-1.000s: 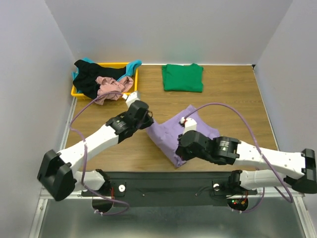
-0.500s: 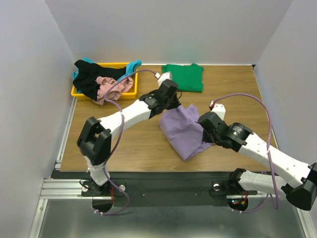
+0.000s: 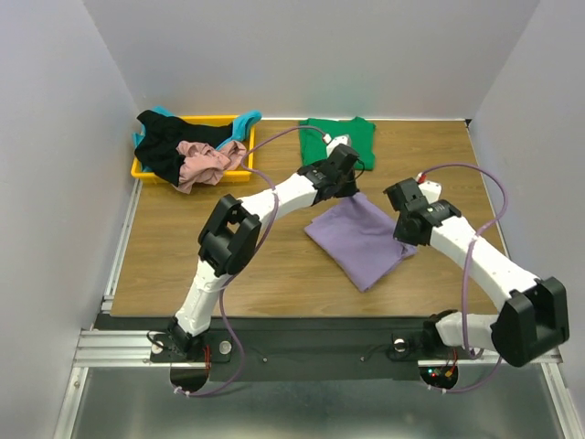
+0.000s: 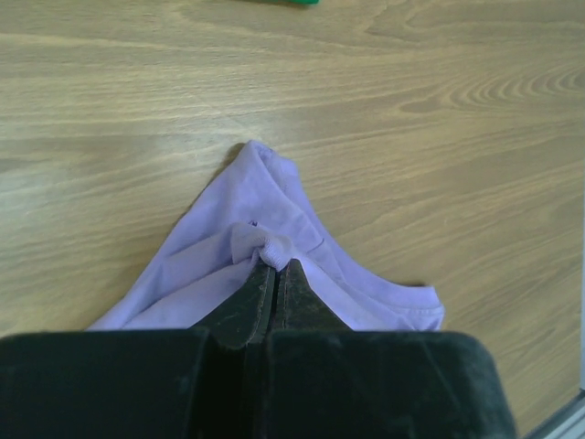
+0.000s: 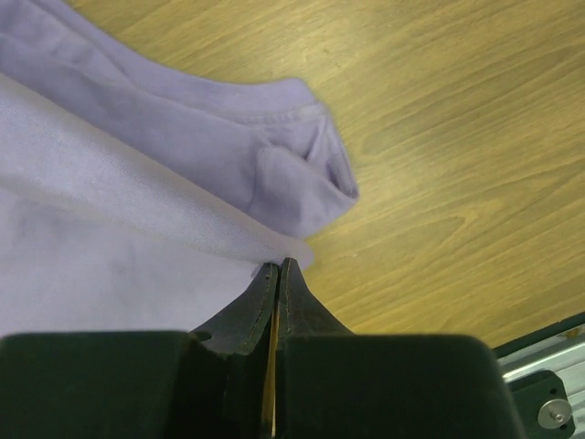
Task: Fold and stack the t-shirts
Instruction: Fold the tshirt
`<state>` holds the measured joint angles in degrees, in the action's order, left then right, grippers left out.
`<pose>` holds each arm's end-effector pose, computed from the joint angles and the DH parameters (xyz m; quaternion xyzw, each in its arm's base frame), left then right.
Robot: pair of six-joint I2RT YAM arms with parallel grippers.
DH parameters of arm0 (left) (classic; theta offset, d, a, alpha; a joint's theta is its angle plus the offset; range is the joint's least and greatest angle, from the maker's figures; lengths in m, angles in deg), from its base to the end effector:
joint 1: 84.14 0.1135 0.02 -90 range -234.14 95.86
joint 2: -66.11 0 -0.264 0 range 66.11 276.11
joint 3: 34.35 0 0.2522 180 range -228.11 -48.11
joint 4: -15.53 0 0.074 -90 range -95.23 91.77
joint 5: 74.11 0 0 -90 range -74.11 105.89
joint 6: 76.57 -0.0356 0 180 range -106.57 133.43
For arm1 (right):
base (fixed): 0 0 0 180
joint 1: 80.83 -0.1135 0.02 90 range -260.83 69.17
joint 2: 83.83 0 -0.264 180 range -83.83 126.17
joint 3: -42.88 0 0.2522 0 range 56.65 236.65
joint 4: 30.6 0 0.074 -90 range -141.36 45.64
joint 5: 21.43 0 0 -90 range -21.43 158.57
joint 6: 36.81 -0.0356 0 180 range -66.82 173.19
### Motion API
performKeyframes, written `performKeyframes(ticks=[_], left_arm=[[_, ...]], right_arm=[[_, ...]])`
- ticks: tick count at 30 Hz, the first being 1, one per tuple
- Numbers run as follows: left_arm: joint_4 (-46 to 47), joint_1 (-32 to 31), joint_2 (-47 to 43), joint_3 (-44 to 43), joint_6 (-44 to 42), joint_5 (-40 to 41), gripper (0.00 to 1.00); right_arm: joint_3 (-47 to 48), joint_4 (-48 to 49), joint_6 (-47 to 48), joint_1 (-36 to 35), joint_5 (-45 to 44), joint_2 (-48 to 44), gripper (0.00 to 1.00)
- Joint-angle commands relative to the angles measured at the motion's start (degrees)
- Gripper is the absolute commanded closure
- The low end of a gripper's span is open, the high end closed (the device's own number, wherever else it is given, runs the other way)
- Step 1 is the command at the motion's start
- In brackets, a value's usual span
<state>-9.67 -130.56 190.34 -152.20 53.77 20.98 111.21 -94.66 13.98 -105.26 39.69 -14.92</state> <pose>0.3555 -0.3690 0.2464 0.0246 0.8719 -0.3067 0.3810 0.2095 0.0763 0.2622 0.1758 0.9299 -0.0946 0.3089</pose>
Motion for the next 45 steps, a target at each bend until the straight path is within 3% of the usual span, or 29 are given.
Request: performKeyframes(ticks=[1, 3, 4, 5, 6, 7, 10, 13, 20, 23, 27, 30, 37, 41, 45], left_arm=[[1.07, 0.18, 2.32, -6.63, -2.19, -1.38, 1.0], [1.25, 0.18, 3.83, -8.31, -2.54, -2.52, 0.99], [1.16, 0.1, 4.44, -9.8, -2.98, -2.88, 0.78], [1.07, 0.09, 5.23, -10.25, -3.07, -3.15, 0.64], [0.72, 0.09, 5.5, -10.86, -3.16, -3.15, 0.48], [0.63, 0.09, 5.24, -10.95, -3.42, -3.15, 0.02], [-0.16, 0.09, 3.4, -10.26, -4.21, -2.89, 0.01], [0.01, 0.1, -4.91, -5.01, -4.13, 1.4, 0.02], [3.45, 0.09, -27.15, 16.1, -6.32, 15.21, 0.02], [1.96, 0.09, -35.59, 24.0, -7.21, 21.35, 0.02], [-0.77, 0.09, -46.07, 36.03, -2.73, 28.66, 0.02], [-0.34, 0.09, -55.21, 41.94, -0.45, 29.02, 0.02], [9.76, 0.09, -82.59, 66.28, 5.28, 29.55, 0.02], [11.0, 0.09, -95.35, 74.37, 7.9, 30.07, 0.02], [6.71, 0.09, -105.49, 78.16, 11.78, 31.39, 0.02]], right_arm=[[-0.86, 4.77, 0.71, 3.76, -2.74, 4.82, 1.0], [-0.78, 5.48, 0.0, 5.0, -4.16, 6.67, 0.99], [-0.34, 6.09, -0.35, 5.87, -5.03, 8.25, 0.92], [0.01, 6.09, -1.13, 6.23, -6.26, 8.96, 0.87], [0.54, 6.09, -1.23, 6.58, -6.53, 9.66, 0.75], [1.59, 6.01, -1.32, 6.93, -7.15, 10.98, 0.63], [3.35, 6.01, -0.88, 7.11, -7.24, 11.95, 0.24], [4.76, 5.92, -0.26, 7.11, -4.79, 10.47, 0.09], [1.78, 8.55, 2.02, 7.11, 1.54, -2.09, 0.07], [-1.56, 13.1, 5.78, 7.02, 14.23, -8.41, 0.03], [-7.09, 17.86, 6.16, 7.02, 24.65, -9.58, 0.0], [-9.21, 19.1, 4.23, 7.02, 26.51, -6.69, 0.0], [-9.83, 24.9, 3.87, 7.02, 19.23, 4.02, 0.0], [-7.11, 26.66, 5.62, 7.28, 16.4, 13.87, 0.0], [-5.0, 31.92, 10.08, 7.2, 21.21, 22.49, 0.0]])
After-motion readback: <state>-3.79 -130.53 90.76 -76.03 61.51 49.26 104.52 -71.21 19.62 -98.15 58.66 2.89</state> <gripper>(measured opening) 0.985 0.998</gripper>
